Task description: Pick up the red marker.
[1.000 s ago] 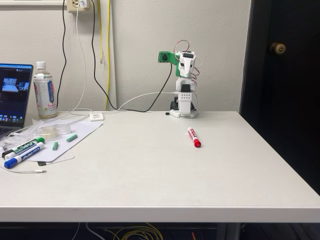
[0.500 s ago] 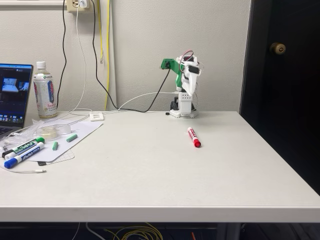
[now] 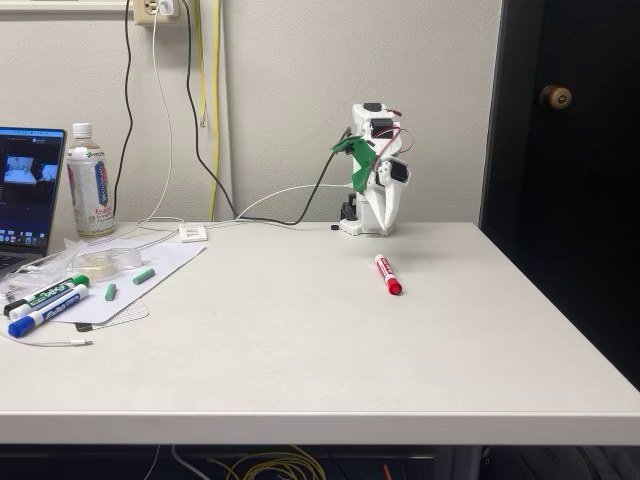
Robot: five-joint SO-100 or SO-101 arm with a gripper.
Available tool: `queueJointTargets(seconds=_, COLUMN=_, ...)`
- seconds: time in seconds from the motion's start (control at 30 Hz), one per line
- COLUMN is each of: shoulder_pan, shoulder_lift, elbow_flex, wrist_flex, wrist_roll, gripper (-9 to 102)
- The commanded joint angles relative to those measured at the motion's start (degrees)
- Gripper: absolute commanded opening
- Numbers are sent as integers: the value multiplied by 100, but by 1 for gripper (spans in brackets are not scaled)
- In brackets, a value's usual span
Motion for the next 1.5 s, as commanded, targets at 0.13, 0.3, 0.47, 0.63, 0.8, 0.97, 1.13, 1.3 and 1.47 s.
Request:
queueJointTargets(seconds=0.13, shoulder_pan=97, shoulder_lift=-343, elbow_flex=-545, wrist_flex=114, wrist_roll=-1283, gripper=0)
queueJointTargets(seconds=0.3, shoulder_pan=105, shoulder_lift=-413, elbow_flex=-492, wrist_flex=193, wrist_roll=-1978, gripper=0)
queueJointTargets(seconds=0.47, shoulder_pan=88, shoulder_lift=-589, elbow_flex=-492, wrist_flex=334, wrist_roll=-2962, gripper=0)
queueJointTargets(seconds=0.63, shoulder_pan=176, shoulder_lift=-826, elbow_flex=-483, wrist_flex=343, wrist_roll=-3419, gripper=0)
queueJointTargets(seconds=0.8, shoulder_pan=255, shoulder_lift=-1037, elbow_flex=-475, wrist_flex=352, wrist_roll=-3814, gripper=0)
queueJointTargets(seconds=0.97, shoulder_pan=369, shoulder_lift=-1143, elbow_flex=-404, wrist_flex=343, wrist_roll=-4166, gripper=7)
queueJointTargets(seconds=1.13, shoulder_pan=431, shoulder_lift=-1292, elbow_flex=-193, wrist_flex=167, wrist_roll=-4219, gripper=13)
queueJointTargets(seconds=1.3, shoulder_pan=360, shoulder_lift=-1283, elbow_flex=272, wrist_flex=-387, wrist_roll=-4175, gripper=17)
queueJointTargets(seconds=1.47, shoulder_pan=360, shoulder_lift=-1389, elbow_flex=466, wrist_flex=-650, wrist_roll=-4210, gripper=20)
